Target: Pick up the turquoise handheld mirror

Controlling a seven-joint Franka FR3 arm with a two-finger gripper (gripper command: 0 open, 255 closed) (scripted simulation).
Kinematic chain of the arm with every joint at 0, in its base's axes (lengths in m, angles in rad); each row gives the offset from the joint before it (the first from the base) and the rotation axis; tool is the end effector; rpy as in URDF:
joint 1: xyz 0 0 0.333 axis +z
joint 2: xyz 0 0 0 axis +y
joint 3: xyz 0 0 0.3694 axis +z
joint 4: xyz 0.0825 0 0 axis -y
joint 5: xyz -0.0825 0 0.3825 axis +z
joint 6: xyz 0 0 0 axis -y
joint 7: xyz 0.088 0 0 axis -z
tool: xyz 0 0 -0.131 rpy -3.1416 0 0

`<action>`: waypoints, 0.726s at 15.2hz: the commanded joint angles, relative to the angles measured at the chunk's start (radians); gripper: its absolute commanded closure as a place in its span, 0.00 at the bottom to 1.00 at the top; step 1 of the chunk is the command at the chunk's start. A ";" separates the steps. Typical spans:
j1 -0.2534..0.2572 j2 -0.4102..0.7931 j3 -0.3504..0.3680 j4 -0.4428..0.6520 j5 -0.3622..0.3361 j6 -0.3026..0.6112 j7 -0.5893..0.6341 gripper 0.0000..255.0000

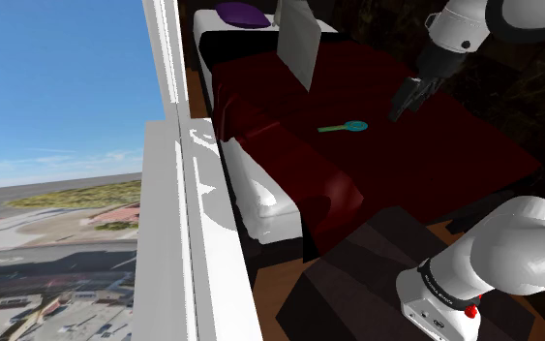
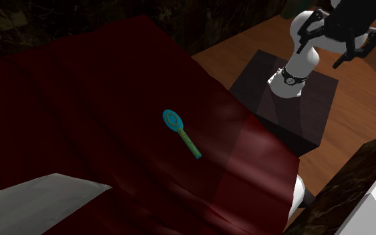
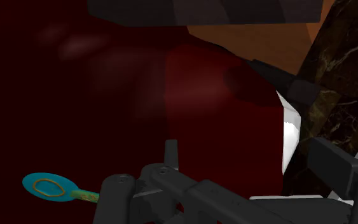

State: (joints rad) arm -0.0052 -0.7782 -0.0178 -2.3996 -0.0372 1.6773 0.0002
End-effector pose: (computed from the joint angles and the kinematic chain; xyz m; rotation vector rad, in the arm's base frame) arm 0.2806 -0.0127 0.5911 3.1152 -0.0242 0.0866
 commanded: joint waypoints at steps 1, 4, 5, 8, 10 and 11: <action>0.000 0.000 0.000 0.000 0.000 0.000 0.000 0.00; -0.004 0.042 -0.061 -0.029 -0.043 0.071 -0.103 0.00; -0.006 0.060 -0.082 -0.035 -0.057 0.096 -0.137 0.00; -0.008 0.124 -0.143 -0.044 -0.093 0.171 -0.238 0.00; -0.008 0.175 -0.183 -0.042 -0.113 0.222 -0.306 0.00; -0.008 0.202 -0.203 -0.038 -0.122 0.247 -0.339 0.00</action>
State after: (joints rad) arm -0.0130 -0.6020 -0.1993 -2.4393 -0.1485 1.8974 -0.3012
